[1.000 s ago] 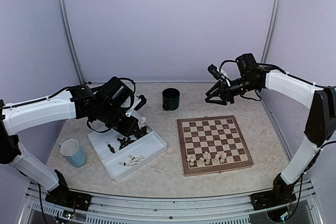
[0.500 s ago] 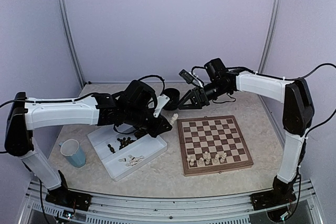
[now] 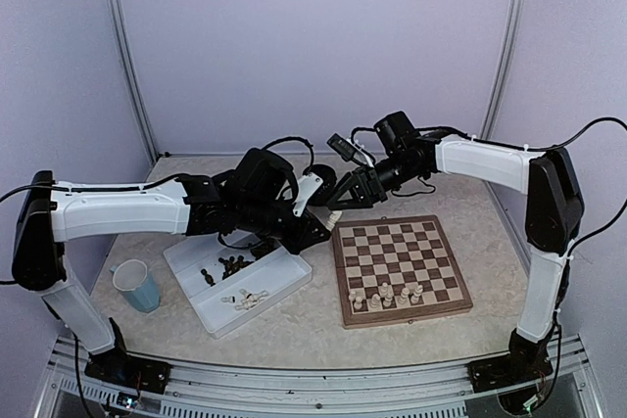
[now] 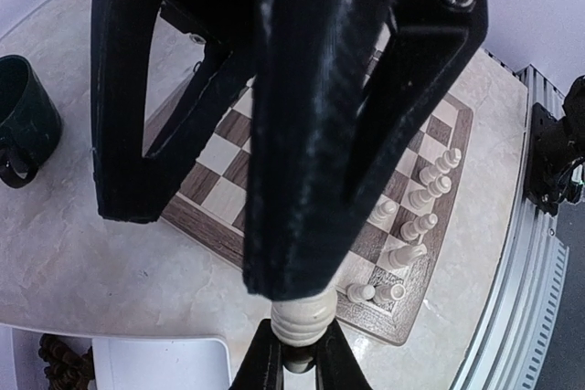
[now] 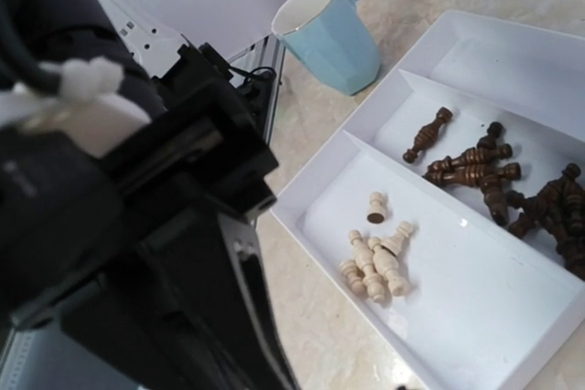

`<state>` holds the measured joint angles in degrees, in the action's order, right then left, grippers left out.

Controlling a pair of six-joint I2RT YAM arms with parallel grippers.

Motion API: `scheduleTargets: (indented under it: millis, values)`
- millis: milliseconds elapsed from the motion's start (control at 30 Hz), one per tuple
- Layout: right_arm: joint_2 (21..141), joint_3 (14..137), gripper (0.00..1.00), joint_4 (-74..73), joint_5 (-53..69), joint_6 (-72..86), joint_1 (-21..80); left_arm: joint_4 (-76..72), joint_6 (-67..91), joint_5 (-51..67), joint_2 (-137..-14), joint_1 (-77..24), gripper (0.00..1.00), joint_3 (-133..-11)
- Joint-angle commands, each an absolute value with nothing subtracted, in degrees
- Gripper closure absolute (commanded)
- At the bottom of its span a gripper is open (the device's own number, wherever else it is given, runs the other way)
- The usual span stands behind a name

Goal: Set up the chess pieces on the board
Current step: Pass from the left arm to the right, then place the knight at g1.

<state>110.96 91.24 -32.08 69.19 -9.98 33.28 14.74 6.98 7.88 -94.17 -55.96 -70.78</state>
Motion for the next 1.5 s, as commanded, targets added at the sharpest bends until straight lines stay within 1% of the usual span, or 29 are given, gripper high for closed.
scheduleTargets:
  millis: [0, 100, 400, 500, 633, 667, 733, 867, 1000, 1200, 1367, 1467]
  values:
    - [110.73, 91.68, 0.55, -33.28, 68.66, -11.18, 33.66, 12.35, 6.59, 8.95, -93.73, -55.55, 0.95, -72.03]
    - [110.66, 91.46, 0.58, -33.19, 68.71, -11.2, 33.66, 12.38, 6.87, 7.96, -93.71, -55.5, 0.95, -71.96]
    - [109.36, 90.4, 0.61, -32.44, 67.57, -11.34, 33.62, 12.19, 8.99, 6.65, -93.64, -54.3, 0.97, -71.24]
    - [109.27, 90.11, 0.69, -32.13, 67.84, -11.34, 33.65, 12.21, 9.39, 6.33, -93.84, -54.23, 0.97, -71.35]
    - [109.19, 89.92, 0.89, -32.11, 68.44, -11.61, 33.61, 12.05, 9.57, 6.49, -94.12, -54.21, 0.97, -71.28]
    - [109.05, 89.91, 0.92, -32.15, 68.3, -11.87, 33.66, 12.21, 9.69, 6.48, -94.28, -54.15, 0.97, -71.28]
    - [108.44, 90.52, 0.96, -33.29, 67.12, -13.14, 33.5, 12.74, 9.67, 6.86, -94.98, -54.06, 0.97, -71.44]
    - [105.3, 89.22, 0.98, -35.62, 61.43, -16.94, 31.91, 13.41, 9.16, 7.84, -96.36, -53.98, 0.97, -71.46]
    - [98.37, 82.95, 0.98, -36.83, 51.7, -22.05, 29.18, 13.33, 8.38, 9.12, -97.61, -53.34, 0.97, -71.88]
    - [85.57, 67.53, 0.98, -39.72, 39.23, -32.73, 23.58, 12.59, 8.05, 11.17, -99.11, -52.52, 0.96, -72.71]
    - [75.58, 52.55, 0.98, -41.26, 29.1, -42.54, 22.76, 13.11, 7.42, 11.1, -99.67, -52.18, 0.97, -73.36]
    - [72.74, 46.44, 0.98, -41.63, 25.85, -45.18, 22.76, 13.79, 7.21, 10.86, -99.53, -51.86, 0.97, -73.55]
